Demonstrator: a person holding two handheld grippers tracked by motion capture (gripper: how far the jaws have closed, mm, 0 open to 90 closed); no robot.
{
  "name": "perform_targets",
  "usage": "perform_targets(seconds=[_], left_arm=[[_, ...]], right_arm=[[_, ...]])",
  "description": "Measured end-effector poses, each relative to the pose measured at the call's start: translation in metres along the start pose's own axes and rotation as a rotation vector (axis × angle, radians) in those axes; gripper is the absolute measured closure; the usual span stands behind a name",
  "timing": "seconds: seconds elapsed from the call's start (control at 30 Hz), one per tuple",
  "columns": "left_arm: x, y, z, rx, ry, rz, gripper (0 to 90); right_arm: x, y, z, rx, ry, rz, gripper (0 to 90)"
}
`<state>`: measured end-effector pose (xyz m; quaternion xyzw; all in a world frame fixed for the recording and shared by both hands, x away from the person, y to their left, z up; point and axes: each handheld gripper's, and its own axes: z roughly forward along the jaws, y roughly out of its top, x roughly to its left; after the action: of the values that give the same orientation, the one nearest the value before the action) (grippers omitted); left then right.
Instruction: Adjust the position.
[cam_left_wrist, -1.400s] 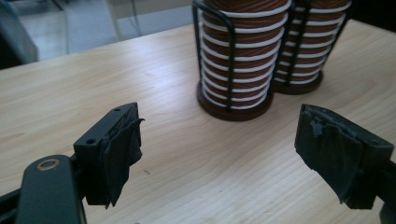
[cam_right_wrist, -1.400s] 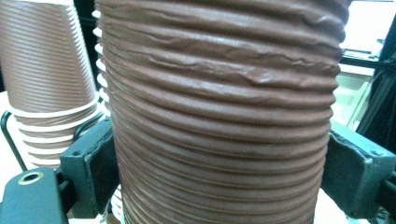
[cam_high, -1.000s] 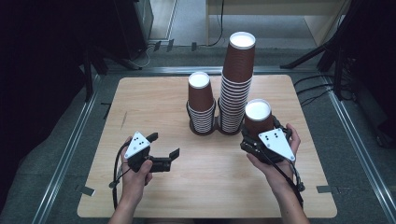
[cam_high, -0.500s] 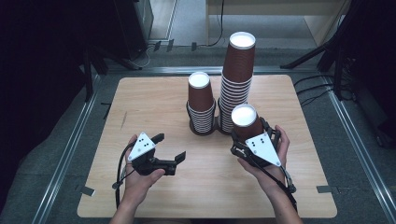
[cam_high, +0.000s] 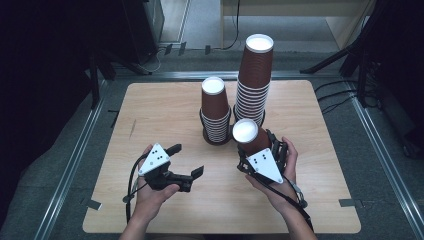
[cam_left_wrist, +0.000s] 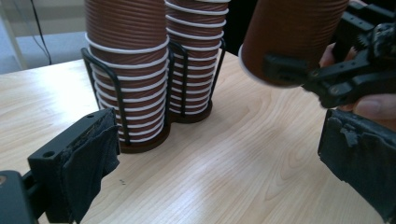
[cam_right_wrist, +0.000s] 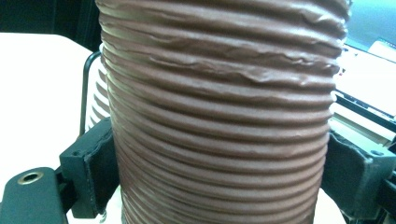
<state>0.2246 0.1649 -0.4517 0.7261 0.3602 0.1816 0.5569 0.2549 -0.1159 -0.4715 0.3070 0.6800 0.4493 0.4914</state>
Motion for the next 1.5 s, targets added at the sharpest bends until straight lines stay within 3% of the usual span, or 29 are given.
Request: perform_targets(seconds=[0.2, 0.43, 0.63, 0.77, 1.07, 1.5], left_arm=[[-0.005, 0.003, 0.001, -0.007, -0.011, 0.014, 0.0], [-0.008, 0.003, 0.003, -0.001, -0.020, 0.022, 0.0], [-0.013, 0.002, 0.006, 0.007, -0.033, 0.031, 0.0], [-0.017, 0.002, 0.008, 0.009, -0.040, 0.037, 0.0], [-0.021, 0.002, 0.011, 0.018, -0.049, 0.040, 0.0], [-0.025, 0.002, 0.013, 0.023, -0.066, 0.049, 0.0]], right_arm=[[0.009, -0.003, -0.001, -0.018, 0.025, -0.044, 11.5], [0.027, -0.004, -0.003, -0.067, 0.092, -0.152, 11.3], [0.033, -0.006, -0.003, -0.060, 0.088, -0.186, 11.3], [0.039, -0.008, -0.003, -0.061, 0.088, -0.234, 11.3], [0.051, -0.011, -0.004, -0.073, 0.137, -0.309, 11.2], [0.061, -0.011, -0.008, -0.101, 0.190, -0.335, 11.2]])
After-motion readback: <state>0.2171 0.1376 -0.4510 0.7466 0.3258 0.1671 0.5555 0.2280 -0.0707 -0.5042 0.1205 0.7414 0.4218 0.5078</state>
